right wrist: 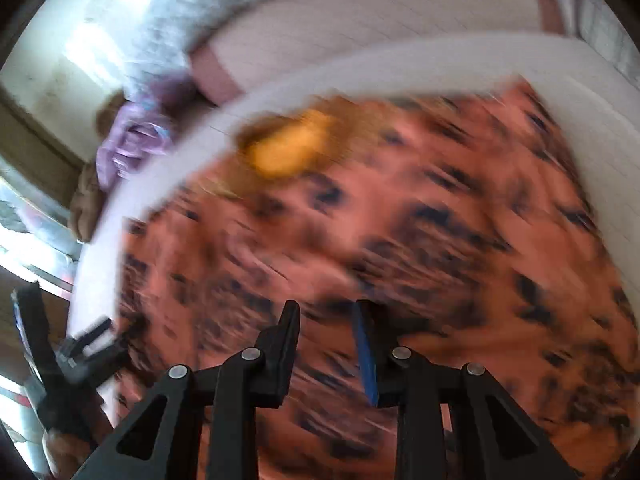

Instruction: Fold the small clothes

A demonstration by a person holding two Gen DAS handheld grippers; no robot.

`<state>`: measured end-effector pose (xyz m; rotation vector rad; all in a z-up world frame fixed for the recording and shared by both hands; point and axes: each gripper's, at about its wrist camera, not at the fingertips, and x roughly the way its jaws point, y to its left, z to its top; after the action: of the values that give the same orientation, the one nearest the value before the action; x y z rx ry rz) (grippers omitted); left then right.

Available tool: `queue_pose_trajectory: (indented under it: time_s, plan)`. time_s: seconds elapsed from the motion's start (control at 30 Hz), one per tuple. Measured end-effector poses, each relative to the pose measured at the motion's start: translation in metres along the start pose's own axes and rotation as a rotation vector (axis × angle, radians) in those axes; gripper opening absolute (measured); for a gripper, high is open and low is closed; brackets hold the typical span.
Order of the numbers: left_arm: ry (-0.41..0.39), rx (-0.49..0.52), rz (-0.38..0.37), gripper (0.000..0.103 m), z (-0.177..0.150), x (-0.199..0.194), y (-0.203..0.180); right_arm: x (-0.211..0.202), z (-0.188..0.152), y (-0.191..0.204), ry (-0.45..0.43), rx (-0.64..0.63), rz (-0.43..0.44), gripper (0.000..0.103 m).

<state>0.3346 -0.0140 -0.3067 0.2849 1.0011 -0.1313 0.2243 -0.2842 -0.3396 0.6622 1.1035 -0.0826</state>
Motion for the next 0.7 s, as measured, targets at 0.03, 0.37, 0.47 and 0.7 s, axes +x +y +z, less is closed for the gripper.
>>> queue_pose_trajectory:
  time_s: [0.03,0.37,0.47,0.7]
  plan:
    - [-0.005,0.000,-0.007,0.089,-0.001,-0.004,0.001,-0.009,-0.005,-0.009,-0.008,0.012,0.031,0.029]
    - [-0.045,-0.088,-0.093,0.089,-0.046,-0.056,0.025,-0.126,-0.060,-0.086,-0.078,0.043,-0.028,0.033]
    - [-0.027,-0.118,-0.121,0.089,-0.080,-0.069,0.035,-0.149,-0.081,-0.110,-0.052,0.099,-0.045,0.061]
    - [0.050,-0.291,-0.184,0.089,-0.158,-0.094,0.081,-0.169,-0.122,-0.168,0.030,0.232,-0.052,0.071]
